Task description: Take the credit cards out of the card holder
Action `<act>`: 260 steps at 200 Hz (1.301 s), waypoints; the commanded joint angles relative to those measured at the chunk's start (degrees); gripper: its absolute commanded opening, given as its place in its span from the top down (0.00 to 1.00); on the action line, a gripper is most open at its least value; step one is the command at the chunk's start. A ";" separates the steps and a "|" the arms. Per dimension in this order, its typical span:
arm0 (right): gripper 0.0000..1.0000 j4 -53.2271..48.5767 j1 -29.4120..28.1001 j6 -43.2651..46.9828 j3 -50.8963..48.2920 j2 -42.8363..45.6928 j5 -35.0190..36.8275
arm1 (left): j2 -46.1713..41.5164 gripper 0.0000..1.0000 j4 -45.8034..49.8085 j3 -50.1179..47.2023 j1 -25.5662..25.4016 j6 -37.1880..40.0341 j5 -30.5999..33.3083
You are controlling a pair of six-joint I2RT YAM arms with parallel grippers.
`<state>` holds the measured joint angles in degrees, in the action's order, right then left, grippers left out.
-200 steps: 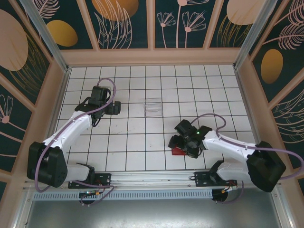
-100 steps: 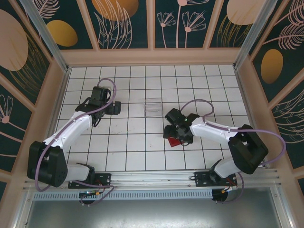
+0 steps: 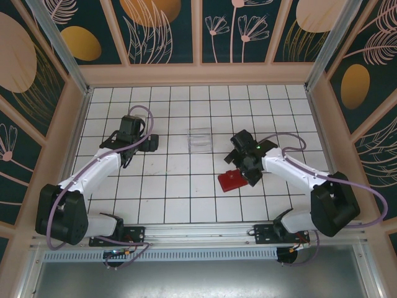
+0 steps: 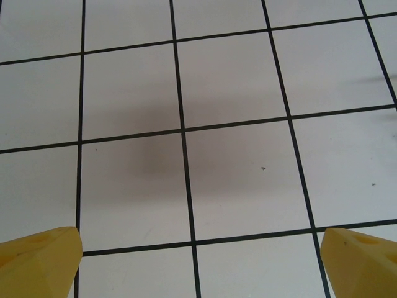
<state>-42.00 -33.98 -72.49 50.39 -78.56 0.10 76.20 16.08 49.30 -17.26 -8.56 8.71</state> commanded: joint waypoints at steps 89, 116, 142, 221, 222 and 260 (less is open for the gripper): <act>0.01 3.56 3.44 -18.64 1.78 -14.44 -9.49 | -3.81 0.02 0.15 1.59 -0.07 0.34 -3.17; 0.01 5.02 2.91 -19.09 1.24 -16.17 -9.56 | -4.22 0.02 0.18 1.48 -0.09 0.30 -3.30; 0.06 4.43 0.19 -17.94 2.62 -17.48 -7.35 | -4.48 0.01 0.10 1.29 -0.06 0.13 -3.52; 0.23 1.40 -3.87 0.90 8.80 -20.32 -0.67 | -3.49 0.01 2.53 3.77 -0.10 -5.52 -8.59; 0.23 1.64 -3.96 2.08 9.08 -20.51 -0.77 | -3.46 0.02 2.59 3.82 -0.12 -5.69 -8.74; 0.26 2.42 -8.96 25.08 17.41 -24.90 -0.96 | -2.07 0.02 3.61 4.30 -0.57 -9.90 -10.15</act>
<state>-40.27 -39.16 -65.01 62.02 -100.73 -2.92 73.03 17.80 52.40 -17.28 -14.31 0.30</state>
